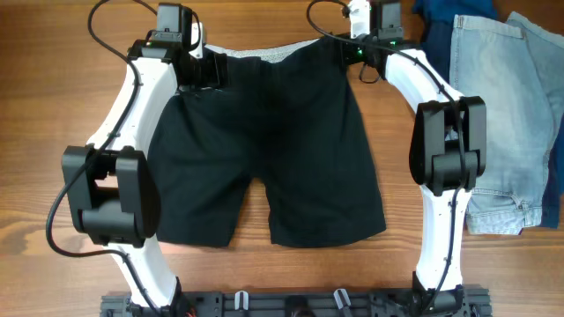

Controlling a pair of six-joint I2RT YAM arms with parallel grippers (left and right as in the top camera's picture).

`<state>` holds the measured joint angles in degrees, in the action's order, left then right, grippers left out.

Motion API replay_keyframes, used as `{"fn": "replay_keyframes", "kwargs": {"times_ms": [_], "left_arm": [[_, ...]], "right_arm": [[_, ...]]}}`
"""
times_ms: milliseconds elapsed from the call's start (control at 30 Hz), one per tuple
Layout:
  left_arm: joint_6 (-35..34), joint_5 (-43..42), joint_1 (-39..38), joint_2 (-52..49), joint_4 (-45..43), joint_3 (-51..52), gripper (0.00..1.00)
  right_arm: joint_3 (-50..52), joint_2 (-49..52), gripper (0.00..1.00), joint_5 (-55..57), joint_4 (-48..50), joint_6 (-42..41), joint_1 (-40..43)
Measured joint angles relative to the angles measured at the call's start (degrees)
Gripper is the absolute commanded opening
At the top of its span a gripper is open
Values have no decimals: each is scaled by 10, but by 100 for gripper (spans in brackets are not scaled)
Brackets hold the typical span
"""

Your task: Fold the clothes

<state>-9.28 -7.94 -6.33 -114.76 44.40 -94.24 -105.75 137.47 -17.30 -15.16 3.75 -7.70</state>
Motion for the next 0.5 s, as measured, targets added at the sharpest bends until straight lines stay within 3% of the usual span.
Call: {"fn": "replay_keyframes", "kwargs": {"times_ms": [233,500], "left_arm": [[0,0,0,0,0,0,91],[0,0,0,0,3,0,91]], "right_arm": [[0,15,69,-16,-17,2,0],[0,20,52,-26,-17,2,0]]}}
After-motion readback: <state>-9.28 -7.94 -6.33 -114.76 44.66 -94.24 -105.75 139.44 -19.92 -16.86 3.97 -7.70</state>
